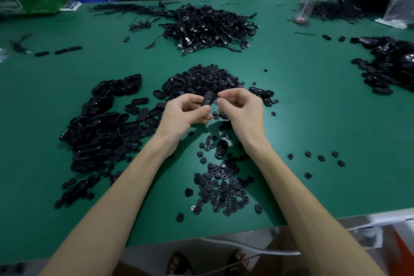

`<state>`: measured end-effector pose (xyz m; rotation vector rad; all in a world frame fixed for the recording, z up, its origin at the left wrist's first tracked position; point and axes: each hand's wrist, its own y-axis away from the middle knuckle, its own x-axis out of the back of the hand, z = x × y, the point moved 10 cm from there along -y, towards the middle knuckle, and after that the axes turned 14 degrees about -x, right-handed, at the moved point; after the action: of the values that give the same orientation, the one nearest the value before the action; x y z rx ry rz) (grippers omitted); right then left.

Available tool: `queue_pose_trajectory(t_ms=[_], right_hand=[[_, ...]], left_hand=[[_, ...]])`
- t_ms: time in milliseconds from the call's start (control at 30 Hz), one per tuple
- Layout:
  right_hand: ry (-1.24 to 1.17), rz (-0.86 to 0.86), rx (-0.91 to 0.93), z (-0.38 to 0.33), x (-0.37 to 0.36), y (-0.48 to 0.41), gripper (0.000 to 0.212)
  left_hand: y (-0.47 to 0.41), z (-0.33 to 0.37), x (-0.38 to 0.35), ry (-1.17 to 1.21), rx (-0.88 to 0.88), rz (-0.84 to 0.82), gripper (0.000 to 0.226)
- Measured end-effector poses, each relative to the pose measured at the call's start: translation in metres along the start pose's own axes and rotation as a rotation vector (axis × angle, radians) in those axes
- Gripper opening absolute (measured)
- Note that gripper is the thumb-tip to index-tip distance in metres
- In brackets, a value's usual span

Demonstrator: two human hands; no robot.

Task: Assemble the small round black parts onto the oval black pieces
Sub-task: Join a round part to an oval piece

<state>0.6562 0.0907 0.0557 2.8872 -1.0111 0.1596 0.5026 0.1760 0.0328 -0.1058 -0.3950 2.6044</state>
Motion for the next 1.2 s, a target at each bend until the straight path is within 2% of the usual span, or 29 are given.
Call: queue_pose_trajectory(t_ms=[733,900,1200], right_hand=[[-0.038,-0.022,-0.006,0.001,-0.001,0.0,0.008],[-0.041,-0.025,-0.023,0.003,-0.002,0.0,0.008],[-0.051,-0.05,-0.025,0.004,-0.005,-0.002,0.007]], left_hand=[[0.0,-0.002,0.004,0.085,-0.011,0.043,0.035],[0.0,0.004,0.0,0.066,-0.043,-0.004,0.045],[0.001,0.013,-0.009,0.023,-0.088,-0.087,0.049]])
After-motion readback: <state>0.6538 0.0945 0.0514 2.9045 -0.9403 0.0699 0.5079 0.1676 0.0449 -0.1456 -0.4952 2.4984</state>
